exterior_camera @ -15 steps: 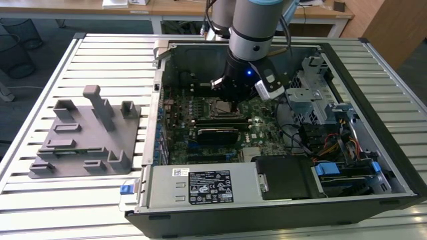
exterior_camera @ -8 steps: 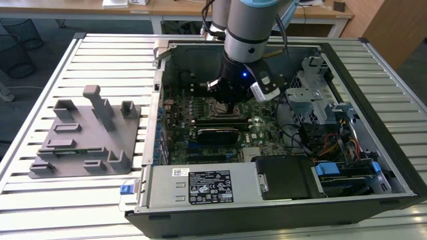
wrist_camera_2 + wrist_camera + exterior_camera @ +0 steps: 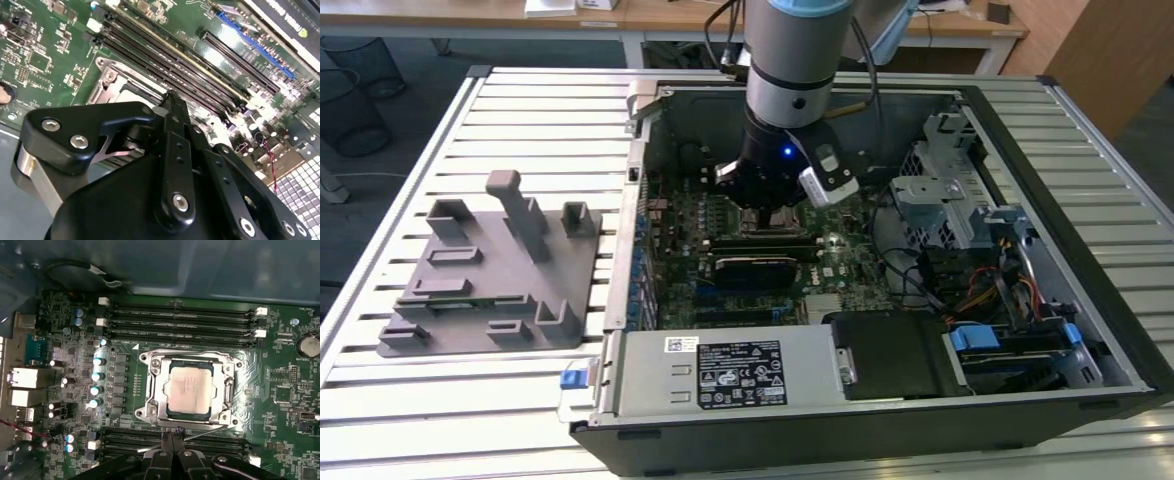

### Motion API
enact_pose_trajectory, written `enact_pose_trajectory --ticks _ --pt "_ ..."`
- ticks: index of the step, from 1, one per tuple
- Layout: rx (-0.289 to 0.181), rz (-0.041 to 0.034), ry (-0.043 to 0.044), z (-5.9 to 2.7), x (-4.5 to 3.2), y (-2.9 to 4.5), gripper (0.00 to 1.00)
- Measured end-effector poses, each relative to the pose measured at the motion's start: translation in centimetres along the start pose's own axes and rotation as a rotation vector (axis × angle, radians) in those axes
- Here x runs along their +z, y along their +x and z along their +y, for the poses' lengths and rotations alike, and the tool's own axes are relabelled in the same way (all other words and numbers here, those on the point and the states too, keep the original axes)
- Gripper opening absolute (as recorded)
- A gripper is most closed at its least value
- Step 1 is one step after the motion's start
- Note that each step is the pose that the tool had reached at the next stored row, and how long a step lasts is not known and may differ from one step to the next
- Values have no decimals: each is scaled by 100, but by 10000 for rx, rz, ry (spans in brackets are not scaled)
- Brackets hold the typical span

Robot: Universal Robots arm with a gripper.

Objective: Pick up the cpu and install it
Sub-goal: 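Install the second cpu locking lever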

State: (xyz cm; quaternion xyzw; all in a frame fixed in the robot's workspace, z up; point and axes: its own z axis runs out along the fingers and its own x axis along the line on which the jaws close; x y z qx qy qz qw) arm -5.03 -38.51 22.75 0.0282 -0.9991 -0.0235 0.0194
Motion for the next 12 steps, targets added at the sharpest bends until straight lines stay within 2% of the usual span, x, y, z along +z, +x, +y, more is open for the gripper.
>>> enact_pose_trajectory --ticks 7,12 --pt "-1 -4 -76 -41 7 14 11" --pt "-7 -9 -148 -42 38 99 11"
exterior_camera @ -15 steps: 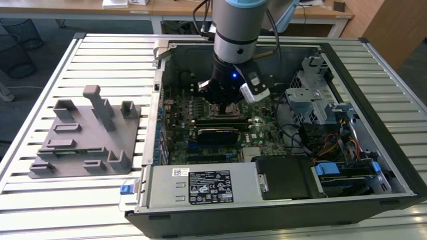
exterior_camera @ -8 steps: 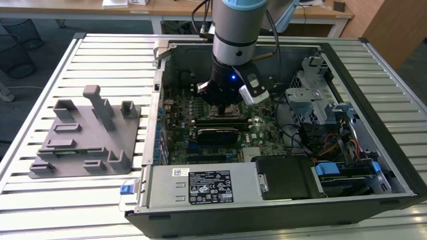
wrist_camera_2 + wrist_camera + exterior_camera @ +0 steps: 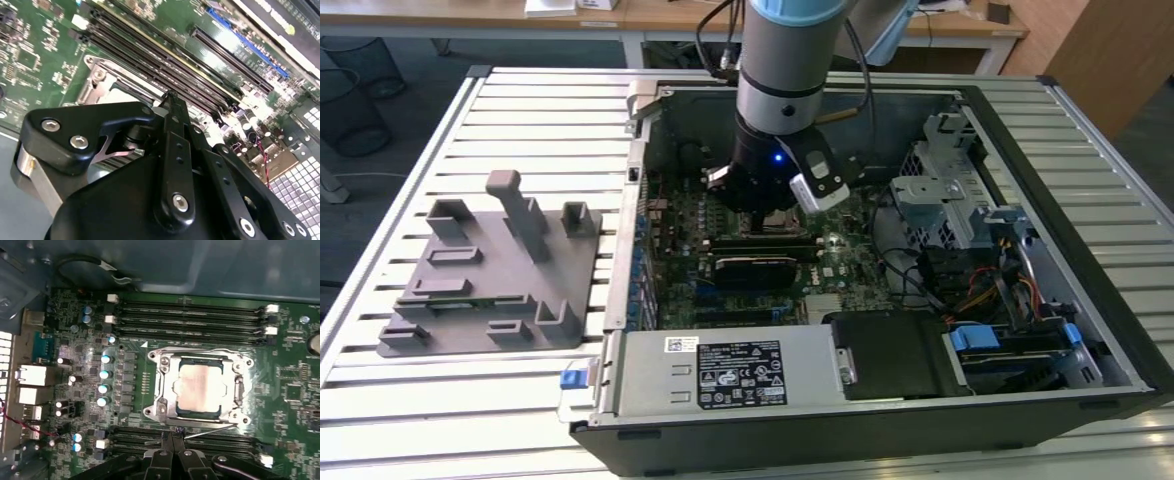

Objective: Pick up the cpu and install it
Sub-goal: 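Install the second cpu locking lever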

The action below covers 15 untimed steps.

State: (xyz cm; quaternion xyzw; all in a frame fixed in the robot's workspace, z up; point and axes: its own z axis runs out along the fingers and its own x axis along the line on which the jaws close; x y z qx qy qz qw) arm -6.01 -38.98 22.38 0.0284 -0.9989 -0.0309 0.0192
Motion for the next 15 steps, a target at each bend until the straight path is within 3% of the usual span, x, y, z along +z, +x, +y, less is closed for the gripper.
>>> enact_pose_trajectory --ticks 9,15 --pt "-2 -2 -45 -6 142 60 11" --pt "-6 -5 -116 -12 188 82 11"
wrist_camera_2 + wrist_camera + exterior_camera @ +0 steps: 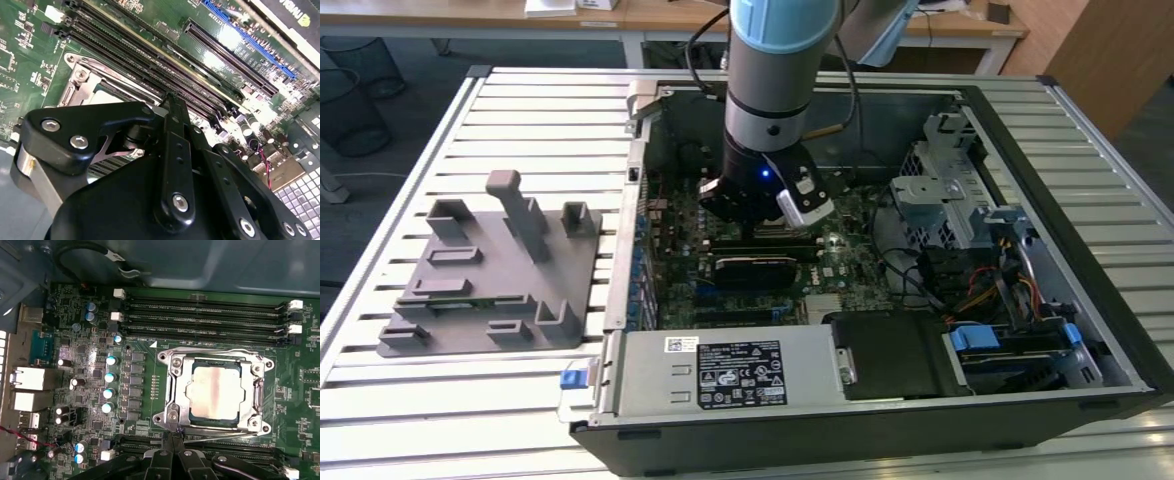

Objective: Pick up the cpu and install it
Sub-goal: 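Install the second cpu locking lever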

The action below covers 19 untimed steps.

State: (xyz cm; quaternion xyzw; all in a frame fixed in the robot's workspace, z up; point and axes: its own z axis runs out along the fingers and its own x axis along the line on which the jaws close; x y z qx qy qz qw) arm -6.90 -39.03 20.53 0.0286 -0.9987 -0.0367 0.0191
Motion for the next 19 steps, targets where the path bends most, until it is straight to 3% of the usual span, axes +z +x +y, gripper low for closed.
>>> enact_pose_trajectory --ticks 5,15,19 --pt "-7 -9 -168 -30 6 17 11" --pt "-11 -14 -214 -75 14 55 11" --pt "-16 -15 -279 -77 37 76 11"
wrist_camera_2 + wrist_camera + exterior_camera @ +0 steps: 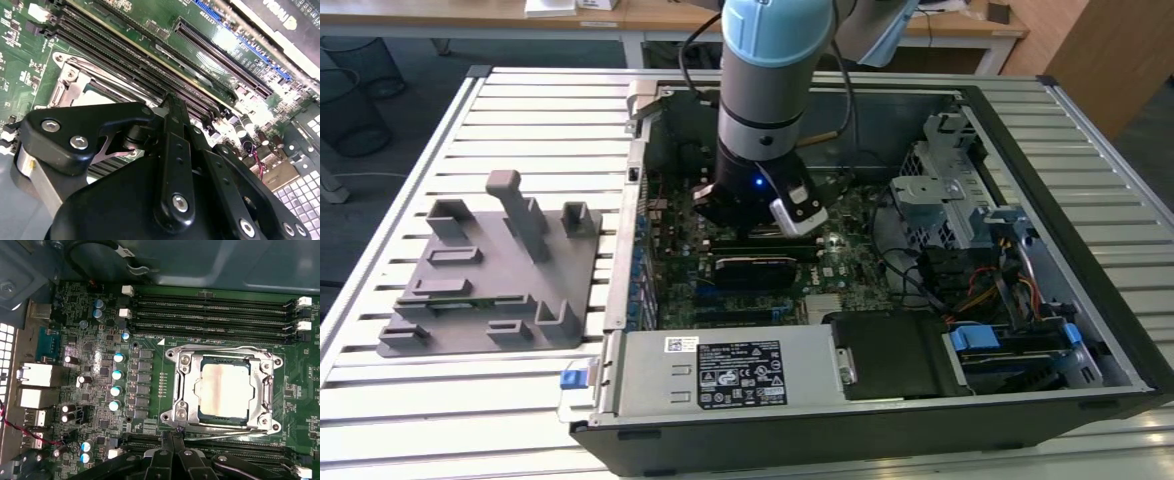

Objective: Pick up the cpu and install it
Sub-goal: 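Install the second cpu locking lever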

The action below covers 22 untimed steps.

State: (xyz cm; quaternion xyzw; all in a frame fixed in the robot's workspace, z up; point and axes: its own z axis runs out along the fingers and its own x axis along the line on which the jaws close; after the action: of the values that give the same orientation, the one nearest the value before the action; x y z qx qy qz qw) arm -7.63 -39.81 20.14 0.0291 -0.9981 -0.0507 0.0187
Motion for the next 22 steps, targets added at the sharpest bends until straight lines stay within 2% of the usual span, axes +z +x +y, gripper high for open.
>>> enact_pose_trajectory --ticks 5,12,20,22 --pt "-10 -6 -116 -3 34 16 11" --pt "-27 -18 -348 -4 52 17 11" --pt "-31 -21 -381 -2 34 27 11" --pt "-30 -22 -413 -5 30 29 11"
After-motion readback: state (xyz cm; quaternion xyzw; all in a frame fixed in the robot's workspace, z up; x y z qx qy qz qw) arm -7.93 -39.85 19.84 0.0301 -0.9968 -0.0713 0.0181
